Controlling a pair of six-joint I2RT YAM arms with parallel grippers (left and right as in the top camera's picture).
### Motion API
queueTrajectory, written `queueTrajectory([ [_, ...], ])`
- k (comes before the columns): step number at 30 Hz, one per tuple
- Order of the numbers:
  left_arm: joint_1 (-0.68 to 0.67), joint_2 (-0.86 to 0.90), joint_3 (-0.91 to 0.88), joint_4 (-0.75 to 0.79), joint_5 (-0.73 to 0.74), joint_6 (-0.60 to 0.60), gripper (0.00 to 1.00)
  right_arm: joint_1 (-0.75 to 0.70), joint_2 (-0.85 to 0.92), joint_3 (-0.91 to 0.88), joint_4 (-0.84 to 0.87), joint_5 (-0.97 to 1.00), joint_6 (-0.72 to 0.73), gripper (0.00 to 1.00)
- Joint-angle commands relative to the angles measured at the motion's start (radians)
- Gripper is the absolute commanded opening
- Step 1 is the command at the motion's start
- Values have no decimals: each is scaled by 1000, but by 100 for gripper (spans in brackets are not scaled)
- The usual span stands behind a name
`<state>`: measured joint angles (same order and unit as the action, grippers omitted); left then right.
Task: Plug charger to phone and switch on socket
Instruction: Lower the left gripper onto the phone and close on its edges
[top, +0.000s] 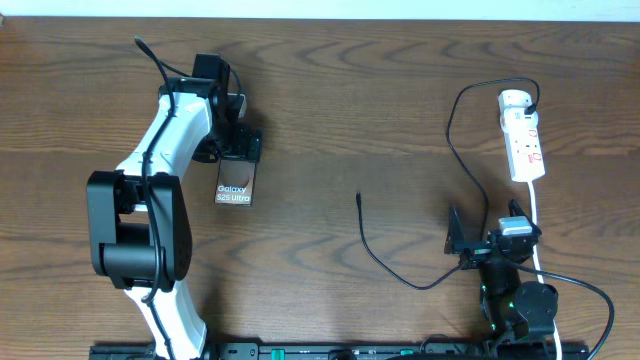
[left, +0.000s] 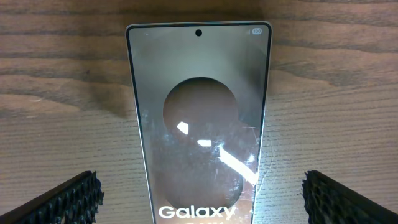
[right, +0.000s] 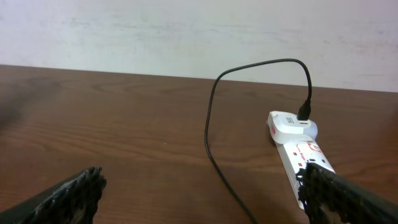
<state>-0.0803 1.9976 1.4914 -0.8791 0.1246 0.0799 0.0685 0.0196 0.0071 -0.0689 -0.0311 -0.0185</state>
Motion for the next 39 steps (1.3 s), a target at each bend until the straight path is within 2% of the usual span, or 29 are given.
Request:
queueTrajectory([
  [1, 3, 23, 11, 13, -12, 13, 98, -2, -2, -2, -3, -9, 10, 99],
  [39, 3, 23, -83, 106, -5, 13, 98, -2, -2, -2, -3, -9, 10, 99],
])
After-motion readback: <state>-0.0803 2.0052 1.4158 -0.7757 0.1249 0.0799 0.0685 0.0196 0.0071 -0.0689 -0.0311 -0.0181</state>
